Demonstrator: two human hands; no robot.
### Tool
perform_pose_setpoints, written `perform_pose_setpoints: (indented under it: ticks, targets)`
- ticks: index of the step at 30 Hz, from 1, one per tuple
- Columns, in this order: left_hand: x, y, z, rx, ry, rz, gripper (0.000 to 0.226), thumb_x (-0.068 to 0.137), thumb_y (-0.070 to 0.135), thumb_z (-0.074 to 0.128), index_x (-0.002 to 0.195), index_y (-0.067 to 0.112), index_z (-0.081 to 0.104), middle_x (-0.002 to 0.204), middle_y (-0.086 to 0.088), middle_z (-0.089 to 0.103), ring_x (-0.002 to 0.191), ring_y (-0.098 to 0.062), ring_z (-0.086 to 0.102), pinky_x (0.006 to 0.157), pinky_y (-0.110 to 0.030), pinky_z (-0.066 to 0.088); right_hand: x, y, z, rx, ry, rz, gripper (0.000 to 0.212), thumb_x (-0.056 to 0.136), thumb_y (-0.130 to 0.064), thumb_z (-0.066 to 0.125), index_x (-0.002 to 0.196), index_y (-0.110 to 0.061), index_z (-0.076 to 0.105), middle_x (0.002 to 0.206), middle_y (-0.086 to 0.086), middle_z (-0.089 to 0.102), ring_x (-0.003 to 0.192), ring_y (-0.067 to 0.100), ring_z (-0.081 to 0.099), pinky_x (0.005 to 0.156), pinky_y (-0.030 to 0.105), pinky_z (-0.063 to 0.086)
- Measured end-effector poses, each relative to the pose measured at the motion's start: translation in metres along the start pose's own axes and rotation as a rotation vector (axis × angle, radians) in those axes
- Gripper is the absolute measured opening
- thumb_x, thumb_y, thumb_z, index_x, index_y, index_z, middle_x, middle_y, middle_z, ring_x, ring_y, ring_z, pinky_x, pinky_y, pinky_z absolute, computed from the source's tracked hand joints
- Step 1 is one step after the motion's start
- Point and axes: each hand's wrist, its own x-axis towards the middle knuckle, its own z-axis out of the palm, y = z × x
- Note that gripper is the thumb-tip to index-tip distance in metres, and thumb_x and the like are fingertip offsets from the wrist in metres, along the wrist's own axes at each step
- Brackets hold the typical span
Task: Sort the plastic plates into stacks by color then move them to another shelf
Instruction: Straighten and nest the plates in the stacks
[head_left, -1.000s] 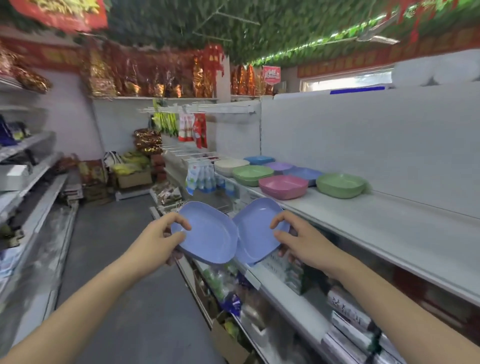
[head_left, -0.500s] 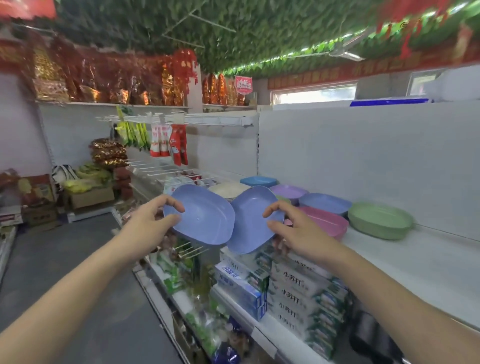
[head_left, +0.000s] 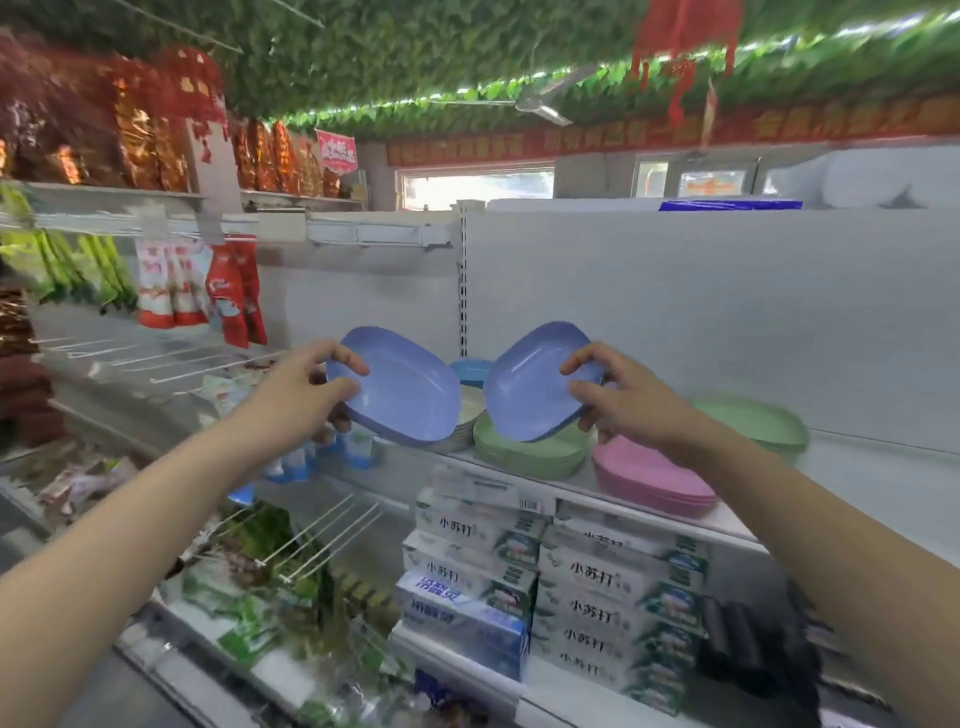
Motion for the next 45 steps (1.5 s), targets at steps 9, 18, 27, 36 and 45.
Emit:
perform_pose_setpoints:
  ticks: [9,18,27,36,45]
  targets:
    - [0.088,-0.017,0.035,-0.032,-0.130,0.070,0.016,0.099,0.010,0.054,0.104,0.020,0.066,0.082,-0.014,0.058,0.061,-0.020,0.062,0.060,-0.035,0.051,0.054,0.018,-0.003,-0.108,0.100,0.071,0.013,0.099,-0.016,0.057,0.108,-0.025,0.060,0.088,0.014,0.059,0.062,0.023,0.063,0.058,0.038,0.053]
    - [0.175,-0.021,0.050,-0.050,-0.140,0.132,0.016,0.098,0.011,0.055,0.103,0.021,0.066,0.086,-0.016,0.060,0.059,-0.020,0.061,0.060,-0.036,0.051,0.115,0.031,-0.030,-0.226,0.230,0.097,0.013,0.100,-0.016,0.058,0.112,-0.021,0.058,0.090,0.010,0.063,0.069,0.018,0.067,0.061,0.033,0.058]
    - [0.246,-0.034,0.072,-0.078,-0.269,0.207,0.015,0.099,0.011,0.055,0.101,0.023,0.066,0.083,-0.014,0.060,0.061,-0.021,0.061,0.061,-0.037,0.051,0.129,0.044,0.003,-0.279,0.266,0.237,0.014,0.097,-0.019,0.060,0.110,-0.025,0.058,0.092,0.022,0.071,0.084,0.038,0.071,0.062,0.035,0.058]
    - [0.286,-0.040,0.075,-0.119,-0.416,0.292,0.014,0.101,0.014,0.054,0.103,0.021,0.065,0.093,-0.016,0.062,0.067,-0.022,0.062,0.064,-0.037,0.052,0.115,0.008,0.026,-0.289,0.414,0.295,0.016,0.099,-0.013,0.059,0.115,-0.016,0.059,0.089,0.013,0.063,0.067,0.019,0.066,0.060,0.035,0.054]
    - [0.273,-0.016,0.117,-0.233,-0.622,0.408,0.013,0.099,0.014,0.056,0.106,0.020,0.065,0.085,-0.012,0.060,0.061,-0.017,0.061,0.060,-0.033,0.052,0.050,-0.002,0.017,-0.320,0.612,0.422,0.014,0.099,-0.017,0.062,0.112,-0.019,0.060,0.089,0.009,0.063,0.064,0.015,0.066,0.059,0.033,0.053]
